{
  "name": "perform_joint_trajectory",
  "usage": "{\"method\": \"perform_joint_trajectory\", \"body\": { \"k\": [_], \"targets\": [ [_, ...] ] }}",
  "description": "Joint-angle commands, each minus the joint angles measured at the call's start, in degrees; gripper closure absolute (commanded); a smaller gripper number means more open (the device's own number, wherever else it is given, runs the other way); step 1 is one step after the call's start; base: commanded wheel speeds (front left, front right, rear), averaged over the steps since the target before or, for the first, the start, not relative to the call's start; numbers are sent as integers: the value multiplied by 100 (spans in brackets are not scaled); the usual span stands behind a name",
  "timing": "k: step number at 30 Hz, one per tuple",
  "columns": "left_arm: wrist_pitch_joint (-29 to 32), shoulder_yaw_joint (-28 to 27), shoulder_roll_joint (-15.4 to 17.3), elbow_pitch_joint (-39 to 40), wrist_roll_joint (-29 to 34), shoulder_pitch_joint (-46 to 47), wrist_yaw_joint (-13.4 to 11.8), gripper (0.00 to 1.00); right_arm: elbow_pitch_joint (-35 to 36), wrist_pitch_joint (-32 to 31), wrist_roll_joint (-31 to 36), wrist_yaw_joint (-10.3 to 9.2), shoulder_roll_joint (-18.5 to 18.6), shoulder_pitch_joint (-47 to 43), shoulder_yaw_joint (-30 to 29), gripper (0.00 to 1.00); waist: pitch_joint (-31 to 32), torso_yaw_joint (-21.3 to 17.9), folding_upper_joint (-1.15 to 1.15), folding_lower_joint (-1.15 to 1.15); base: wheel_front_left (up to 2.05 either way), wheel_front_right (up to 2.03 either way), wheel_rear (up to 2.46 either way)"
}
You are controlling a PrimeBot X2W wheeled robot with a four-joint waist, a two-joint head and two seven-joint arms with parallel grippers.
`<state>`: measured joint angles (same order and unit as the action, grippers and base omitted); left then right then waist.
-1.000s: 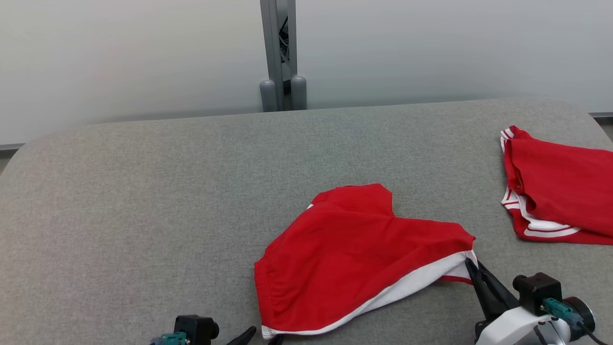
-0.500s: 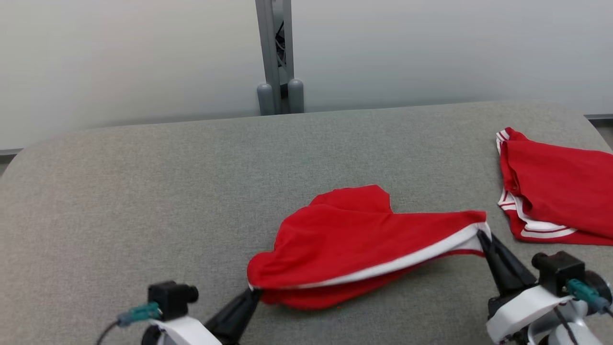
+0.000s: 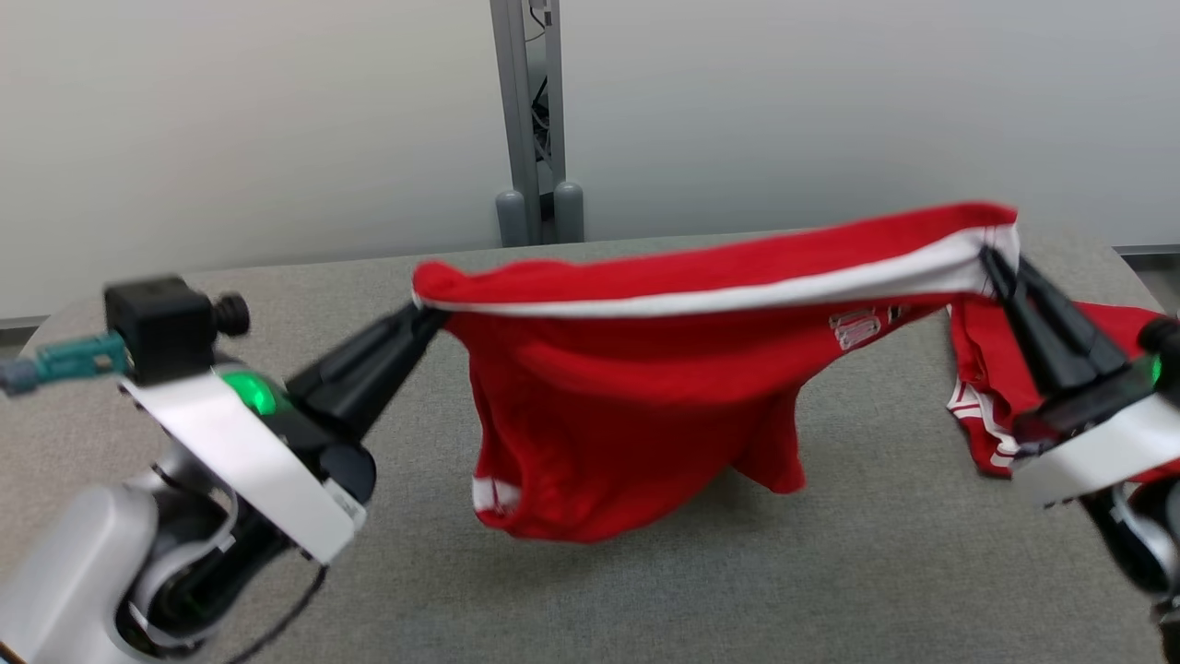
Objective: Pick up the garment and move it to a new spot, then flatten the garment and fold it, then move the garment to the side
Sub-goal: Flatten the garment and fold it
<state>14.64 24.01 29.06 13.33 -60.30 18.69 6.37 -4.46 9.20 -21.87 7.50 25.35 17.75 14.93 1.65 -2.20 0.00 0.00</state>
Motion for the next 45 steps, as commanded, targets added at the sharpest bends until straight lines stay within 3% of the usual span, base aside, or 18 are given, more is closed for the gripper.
{"method": "perform_joint_trajectory", "body": {
  "k": [1,8,13,16,23,30,37,42,45],
  "targets": [
    [54,-49,45,58,-19,146,-41,100,93,-92,-70,-2,94,100,-30,100,23,-24,0,0,0,0,0],
    [394,-187,215,205,46,945,-81,100,598,-645,-224,-2,514,545,-152,100,72,-78,0,0,0,0,0],
    [422,-196,142,80,-2,1201,-65,100,623,-777,-304,-3,546,635,-239,100,103,-104,0,0,0,0,0],
    [483,-103,119,-94,14,1347,-28,100,417,-861,-371,-2,456,772,-181,100,66,-121,0,0,0,0,0],
    [254,341,-129,-1273,519,2360,92,100,-885,-944,-340,-2,45,2011,473,100,-327,-119,0,0,0,0,0],
    [-815,983,-244,-2735,1467,4254,107,100,-2580,-469,-160,-2,-614,4136,1032,100,-1564,-18,0,0,0,0,0],
    [-2477,1618,-297,-4239,2349,6122,109,100,-4153,484,459,-2,-1152,6106,693,100,-2807,133,0,0,0,0,0],
    [-2972,1590,-749,-5166,2747,6715,110,100,-4549,603,1105,-2,-1343,6711,258,100,-3413,256,0,0,0,0,0],
    [-2985,1342,-938,-5030,2809,6495,110,100,-4432,606,1339,-2,-1498,6511,41,100,-3654,293,0,0,0,0,0]
  ]
}}
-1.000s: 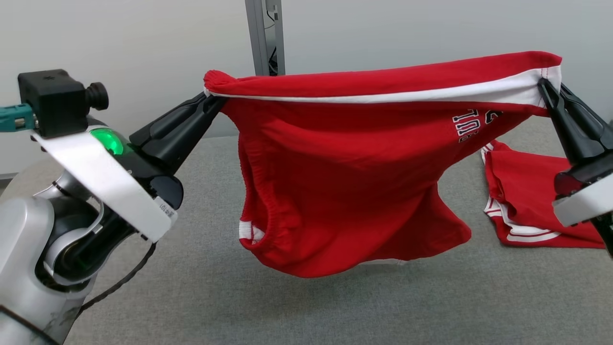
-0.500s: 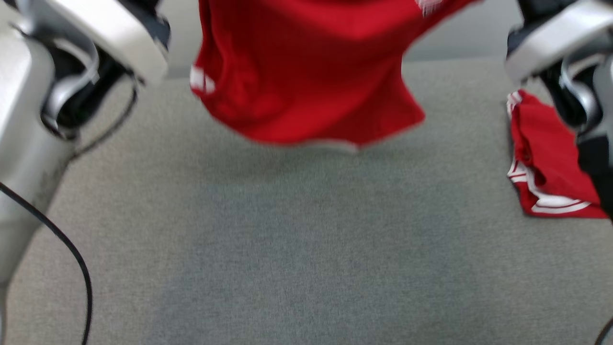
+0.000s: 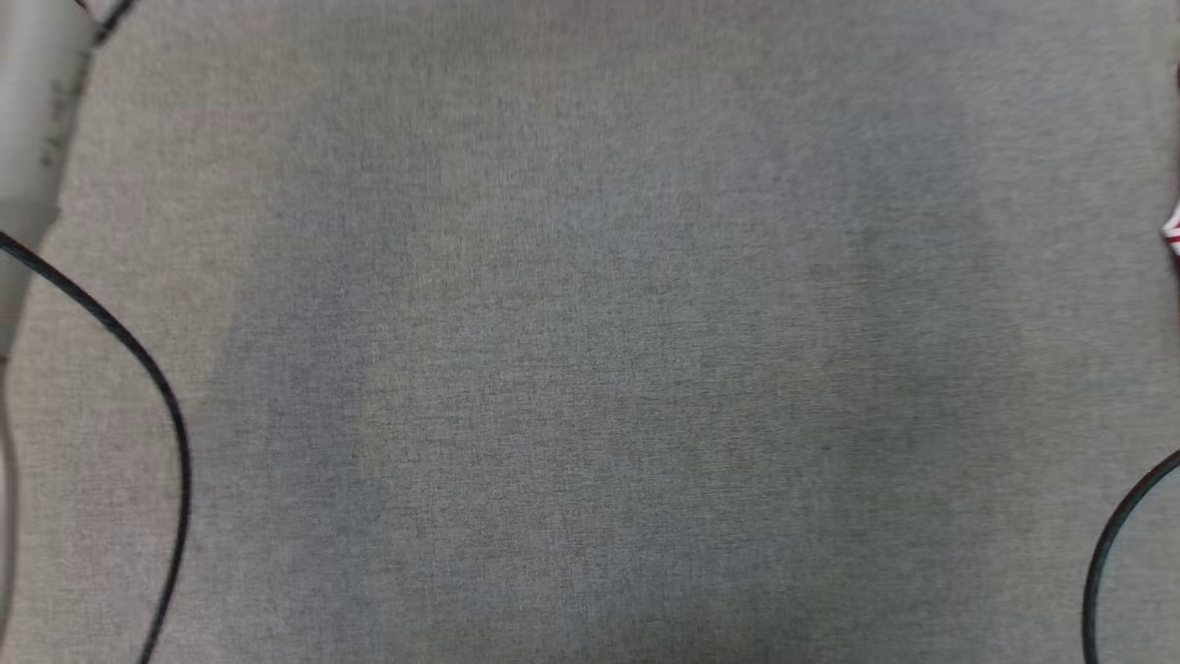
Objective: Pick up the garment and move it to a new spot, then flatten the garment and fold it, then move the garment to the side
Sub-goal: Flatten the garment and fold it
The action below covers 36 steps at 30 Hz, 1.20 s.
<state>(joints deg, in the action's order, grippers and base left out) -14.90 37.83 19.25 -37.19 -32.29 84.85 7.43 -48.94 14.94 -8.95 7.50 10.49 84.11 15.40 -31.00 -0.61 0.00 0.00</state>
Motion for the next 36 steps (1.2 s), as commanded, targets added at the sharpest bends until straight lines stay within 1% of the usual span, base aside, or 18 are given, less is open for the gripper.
{"method": "perform_joint_trajectory", "body": {
  "k": [1,4,6,9,13,16,19,22,23,27,32,36],
  "targets": [
    [-32,-92,-5,101,28,-286,4,100,44,31,107,-2,-50,-241,-33,100,-441,143,0,0,0,0,0],
    [-29,-18,-110,424,-2,-796,4,100,-31,31,139,-2,-48,-598,-1,100,-510,173,0,0,0,0,0],
    [-29,199,-53,618,-143,-1172,4,100,-179,32,35,-2,-32,-842,116,100,-505,179,0,0,0,0,0],
    [-30,628,193,905,-375,-1741,4,100,-378,32,-213,-2,86,-1240,317,100,-457,181,0,0,0,0,0],
    [-30,980,627,1361,-608,-2472,4,100,-380,33,-631,-2,322,-1861,530,100,-332,176,0,0,0,0,0],
    [-30,1031,964,1779,-620,-3092,4,100,-129,32,-936,-2,550,-2420,703,100,-176,156,0,0,0,0,0],
    [-30,870,1166,2174,-477,-3780,4,100,304,31,-1227,-3,796,-3096,902,100,17,150,0,0,0,0,0],
    [-30,586,1140,2516,-384,-4502,-41,100,781,32,-1504,-4,1057,-3786,964,100,245,166,0,0,0,0,0],
    [-30,586,1140,2516,-384,-4502,-41,100,781,32,-1504,-4,1057,-3786,964,100,245,166,0,0,0,0,0],
    [-31,270,1063,2842,-169,-5357,-124,100,1362,32,-1716,-5,1260,-4618,852,100,559,115,0,0,0,0,0],
    [-32,-55,920,3182,133,-6227,-213,100,1963,33,-1707,-5,1303,-5516,656,100,1003,9,0,0,0,0,0],
    [-32,-141,870,3389,307,-6807,-206,100,2298,32,-1632,-5,1373,-6135,456,100,1339,-32,0,0,0,0,0]
  ]
}}
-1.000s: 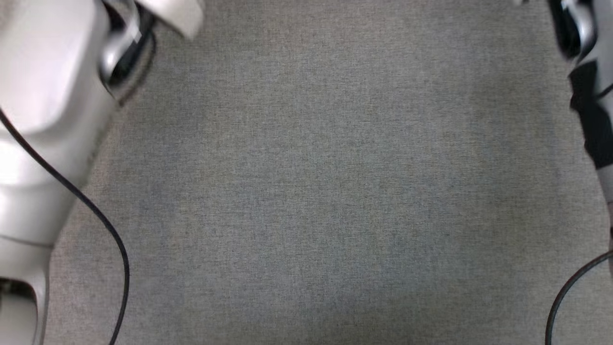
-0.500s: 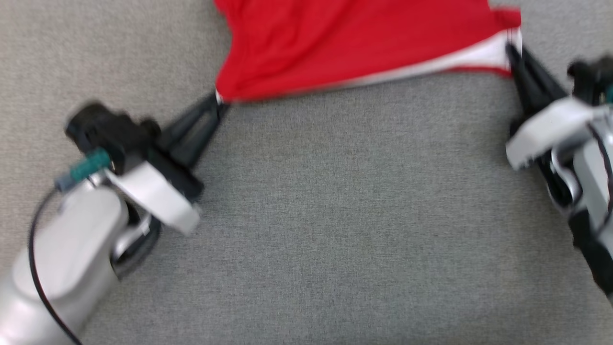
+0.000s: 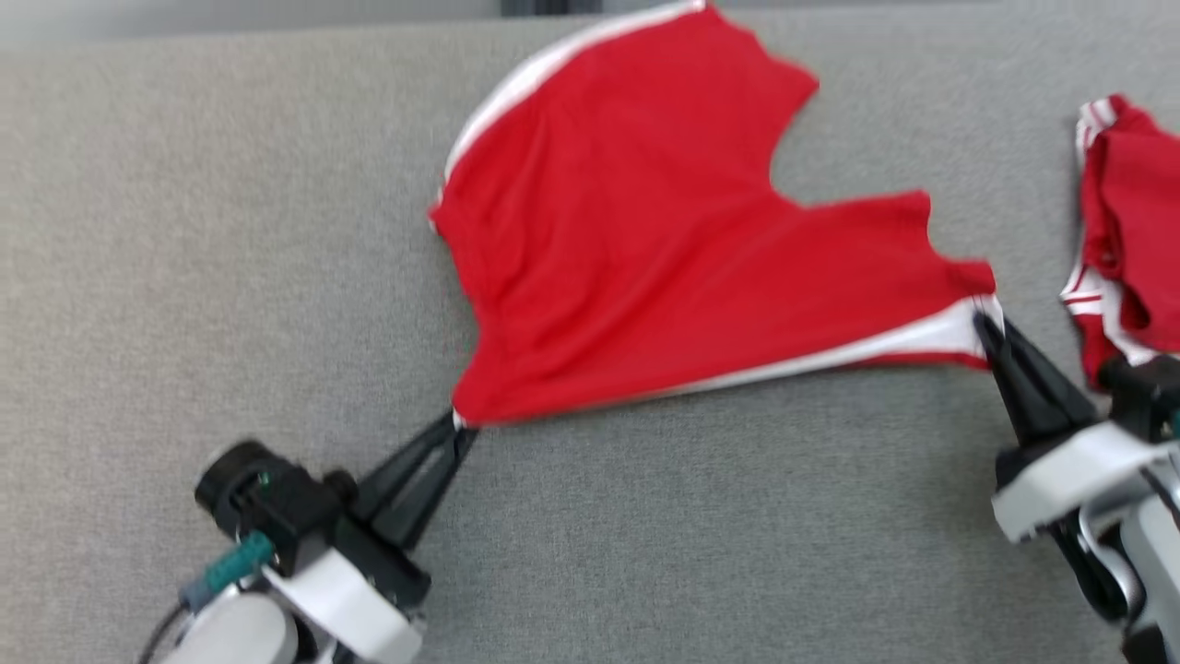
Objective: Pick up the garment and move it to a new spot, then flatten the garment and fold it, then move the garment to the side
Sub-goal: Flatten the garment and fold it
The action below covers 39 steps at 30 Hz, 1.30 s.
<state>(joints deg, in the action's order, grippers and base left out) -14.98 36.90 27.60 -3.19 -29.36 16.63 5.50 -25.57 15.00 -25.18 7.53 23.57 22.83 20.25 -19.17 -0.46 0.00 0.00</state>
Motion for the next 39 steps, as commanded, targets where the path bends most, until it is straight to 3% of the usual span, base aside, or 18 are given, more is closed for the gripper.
{"method": "perform_joint_trajectory", "body": {
  "k": [1,9,17,22,27,34,39],
  "targets": [
    [-24,-55,35,25,42,-107,-17,100,22,26,-11,-8,81,-164,-80,100,241,-51,0,0,0,0,0],
    [155,170,241,463,79,-820,-22,100,689,-259,-46,-15,417,-1307,-530,100,750,29,0,0,0,0,0],
    [1111,599,379,1005,-326,-715,109,100,1529,-1554,57,-19,466,-1831,-1175,100,824,166,0,0,0,0,0],
    [1367,673,65,884,-934,-356,166,100,1460,-2572,337,-17,49,-1336,-1593,100,640,270,0,0,0,0,0],
    [1308,620,-393,313,-1559,280,195,100,1007,-3095,782,-8,-465,-288,-1705,100,328,422,0,0,0,0,0],
    [1239,473,-819,-122,-2370,737,200,100,253,-3053,1089,-7,-625,801,-1630,100,41,608,0,0,0,0,0],
    [1102,568,-942,-336,-2897,1181,196,100,-547,-3124,1264,-7,-708,1718,-1496,100,-200,757,0,0,0,0,0]
  ]
}}
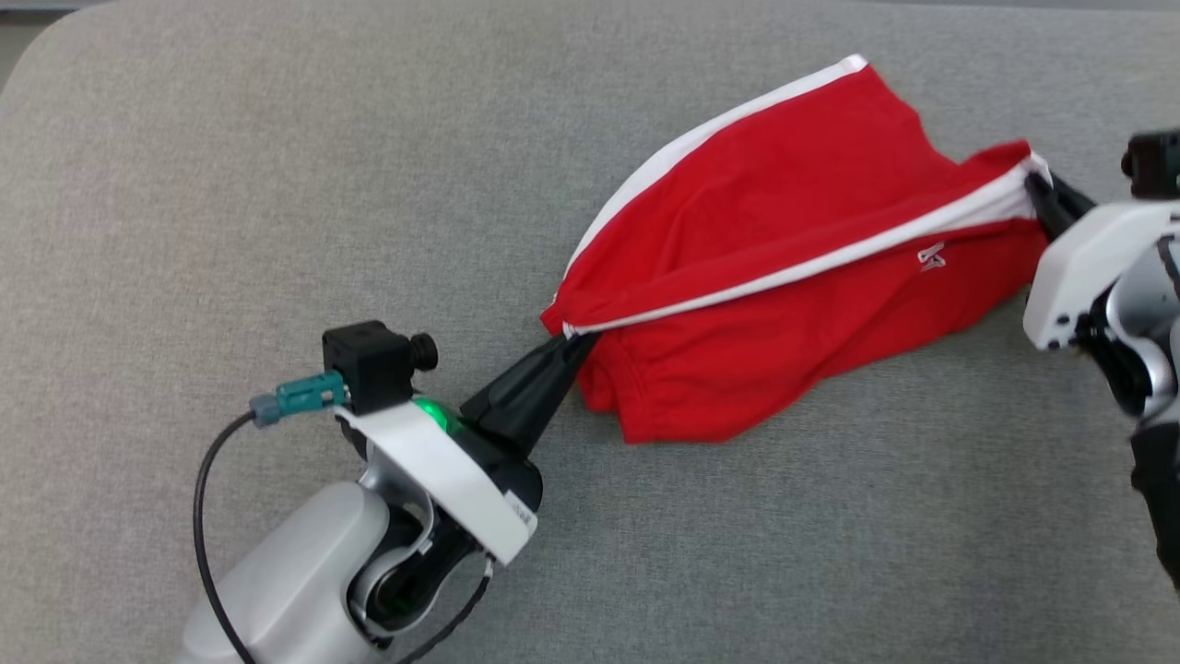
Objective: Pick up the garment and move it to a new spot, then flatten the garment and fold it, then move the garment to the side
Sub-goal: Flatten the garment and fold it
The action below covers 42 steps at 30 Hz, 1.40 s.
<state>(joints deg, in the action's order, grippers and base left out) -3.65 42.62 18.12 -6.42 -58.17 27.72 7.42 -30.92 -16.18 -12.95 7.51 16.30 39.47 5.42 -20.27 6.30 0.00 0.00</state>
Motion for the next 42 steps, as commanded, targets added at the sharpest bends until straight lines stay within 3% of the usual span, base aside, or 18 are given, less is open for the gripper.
{"method": "perform_joint_trajectory", "body": {
  "k": [1,6,16,17,19,20,23,24,26,27,28,29,34,42],
  "targets": [
    [-75,-11,-6,-76,-116,164,3,100,-160,22,63,-4,3,236,13,100,-143,114,0,0,0,0,0],
    [-320,96,-86,-481,-371,670,5,100,-1003,334,191,-4,-11,1148,306,100,-454,318,0,0,0,0,0],
    [-871,363,-227,-1139,-452,1309,5,100,-2127,1343,431,-4,-132,2107,690,99,-754,492,0,0,0,0,0],
    [-918,367,-249,-1204,-474,1341,5,100,-2220,1469,457,-4,-117,2172,701,94,-768,498,0,0,0,0,0],
    [-990,396,-273,-1313,-478,1412,5,100,-2404,1717,490,-4,-137,2274,686,67,-792,503,0,0,0,0,0],
    [-1019,399,-276,-1378,-483,1432,5,100,-2487,1859,529,-4,-147,2330,678,0,-803,501,0,0,0,0,0],
    [-1082,384,-295,-1551,-480,1489,5,100,-2669,2322,572,-4,-188,2463,680,0,-825,486,0,0,0,0,0],
    [-1103,360,-301,-1615,-442,1507,5,81,-2721,2481,593,-4,-195,2497,682,0,-829,479,0,0,0,0,0],
    [-1116,314,-326,-1752,-404,1515,5,58,-2808,2784,590,-4,-224,2546,675,0,-829,458,0,0,0,0,0],
    [-1129,300,-334,-1804,-387,1523,5,30,-2844,2884,589,-4,-229,2567,682,0,-826,444,0,0,0,0,0],
    [-1135,284,-343,-1867,-369,1517,5,11,-2859,2963,584,-4,-259,2574,710,0,-819,429,0,0,0,0,0],
    [-1143,267,-336,-1933,-320,1516,5,0,-2873,3014,549,-4,-284,2559,729,0,-803,416,0,0,0,0,0],
    [-1155,67,-340,-2101,-16,1441,-126,0,-2847,3117,460,-4,-272,2368,804,0,-693,362,0,0,0,0,0],
    [-1155,-793,-326,-1563,1124,710,-684,0,-2006,3141,204,-4,-326,1513,824,0,-314,214,0,0,0,0,0]
  ]
}}
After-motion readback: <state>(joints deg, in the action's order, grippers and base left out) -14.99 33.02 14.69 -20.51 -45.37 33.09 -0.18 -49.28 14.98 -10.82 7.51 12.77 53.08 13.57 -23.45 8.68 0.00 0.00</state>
